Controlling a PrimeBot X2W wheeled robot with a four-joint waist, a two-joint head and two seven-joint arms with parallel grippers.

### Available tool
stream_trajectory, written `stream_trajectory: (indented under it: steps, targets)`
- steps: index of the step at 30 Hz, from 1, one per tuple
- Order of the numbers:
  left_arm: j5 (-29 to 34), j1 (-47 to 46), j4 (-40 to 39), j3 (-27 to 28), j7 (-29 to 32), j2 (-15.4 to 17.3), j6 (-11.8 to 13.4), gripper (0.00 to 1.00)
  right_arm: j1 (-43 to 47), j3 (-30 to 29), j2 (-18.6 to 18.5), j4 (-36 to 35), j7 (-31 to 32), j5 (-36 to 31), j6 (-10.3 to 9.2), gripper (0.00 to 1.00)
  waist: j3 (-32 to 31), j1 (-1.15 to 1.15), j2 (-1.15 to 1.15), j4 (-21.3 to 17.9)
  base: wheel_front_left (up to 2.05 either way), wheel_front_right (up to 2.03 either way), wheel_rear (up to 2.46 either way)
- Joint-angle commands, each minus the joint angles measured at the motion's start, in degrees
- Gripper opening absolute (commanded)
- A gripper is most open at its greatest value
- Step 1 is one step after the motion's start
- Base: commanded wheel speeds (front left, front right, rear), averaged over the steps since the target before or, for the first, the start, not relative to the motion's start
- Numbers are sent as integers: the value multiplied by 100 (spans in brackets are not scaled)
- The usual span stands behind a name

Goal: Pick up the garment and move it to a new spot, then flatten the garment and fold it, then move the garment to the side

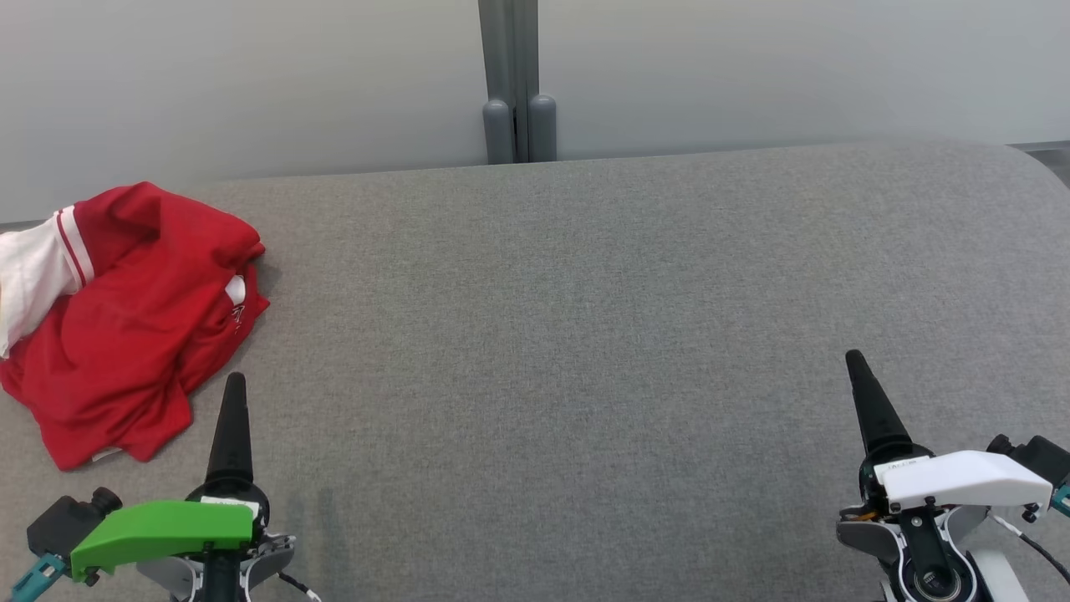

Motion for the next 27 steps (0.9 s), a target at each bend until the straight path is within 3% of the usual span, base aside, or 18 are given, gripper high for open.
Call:
stream_trajectory:
  steps: [1, 16, 27]
  targets:
    - [277, -76, -134, -25, -66, 38, 22, 100, -32, 30, -43, -143, -69, -230, 2, 100, -1, 0, 0, 2, 0, 0, 0]
    - [1936, 31, -273, -240, -370, 49, 172, 100, 52, 188, -61, -344, -375, -1515, 3, 100, -4, 0, 0, 20, 0, 0, 0]
    - [2769, 73, -230, -334, -560, 55, 314, 100, 107, 283, -77, -392, -566, -2305, 3, 100, -6, 0, 0, 31, 0, 0, 0]
